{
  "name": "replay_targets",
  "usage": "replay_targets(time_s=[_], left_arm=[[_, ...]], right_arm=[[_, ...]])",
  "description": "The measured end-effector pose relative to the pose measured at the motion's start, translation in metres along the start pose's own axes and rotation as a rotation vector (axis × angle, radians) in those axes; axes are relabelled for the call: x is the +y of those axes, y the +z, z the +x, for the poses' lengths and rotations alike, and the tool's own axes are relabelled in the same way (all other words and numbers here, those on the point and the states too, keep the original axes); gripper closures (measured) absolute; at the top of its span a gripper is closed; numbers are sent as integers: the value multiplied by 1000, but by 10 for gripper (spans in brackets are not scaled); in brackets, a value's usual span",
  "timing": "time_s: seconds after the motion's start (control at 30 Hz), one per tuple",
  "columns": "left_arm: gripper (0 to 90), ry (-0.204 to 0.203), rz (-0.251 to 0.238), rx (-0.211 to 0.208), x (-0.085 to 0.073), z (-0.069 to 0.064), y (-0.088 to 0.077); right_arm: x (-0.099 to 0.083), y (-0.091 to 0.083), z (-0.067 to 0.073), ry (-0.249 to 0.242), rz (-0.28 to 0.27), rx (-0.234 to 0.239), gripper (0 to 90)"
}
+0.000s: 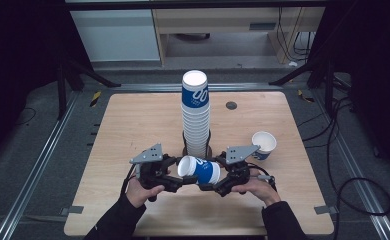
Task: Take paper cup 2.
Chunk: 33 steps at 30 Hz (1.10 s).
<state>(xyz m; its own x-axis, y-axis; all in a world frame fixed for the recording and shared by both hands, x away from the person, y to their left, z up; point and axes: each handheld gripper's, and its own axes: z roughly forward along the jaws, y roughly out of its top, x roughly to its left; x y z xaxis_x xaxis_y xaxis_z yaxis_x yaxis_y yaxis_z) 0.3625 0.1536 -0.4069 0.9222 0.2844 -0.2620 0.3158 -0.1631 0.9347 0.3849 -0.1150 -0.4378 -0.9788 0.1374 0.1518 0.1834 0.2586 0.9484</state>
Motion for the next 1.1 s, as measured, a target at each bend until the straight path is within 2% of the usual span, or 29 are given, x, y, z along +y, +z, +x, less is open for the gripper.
replay_targets(time_s=[0.27, 0.43, 0.57, 0.73, 0.83, 0.93, 1.1], left_arm=[[264, -4, -3, -2, 3, 0, -3], [248, -8, -18, 6, 7, 1, -11], [237, -9, -17, 26, 9, 3, -19], [223, -29, 18, 63, 9, 8, -25], [216, -33, 42, 79, 6, 13, -27], [214, -34, 67, 98, 3, 16, -27], [205, -30, 102, 101, 0, 18, -26]], right_arm=[[1, -2, 0, -6, -11, 5, 149], [2, -7, -1, -13, -6, -15, 150], [3, -14, -3, -20, 5, -52, 148], [3, -25, -6, -41, 24, -109, 148], [4, -29, -7, -58, 61, -140, 147], [6, -31, -8, -68, 73, -150, 147], [7, -32, -9, -100, 125, -175, 147]])
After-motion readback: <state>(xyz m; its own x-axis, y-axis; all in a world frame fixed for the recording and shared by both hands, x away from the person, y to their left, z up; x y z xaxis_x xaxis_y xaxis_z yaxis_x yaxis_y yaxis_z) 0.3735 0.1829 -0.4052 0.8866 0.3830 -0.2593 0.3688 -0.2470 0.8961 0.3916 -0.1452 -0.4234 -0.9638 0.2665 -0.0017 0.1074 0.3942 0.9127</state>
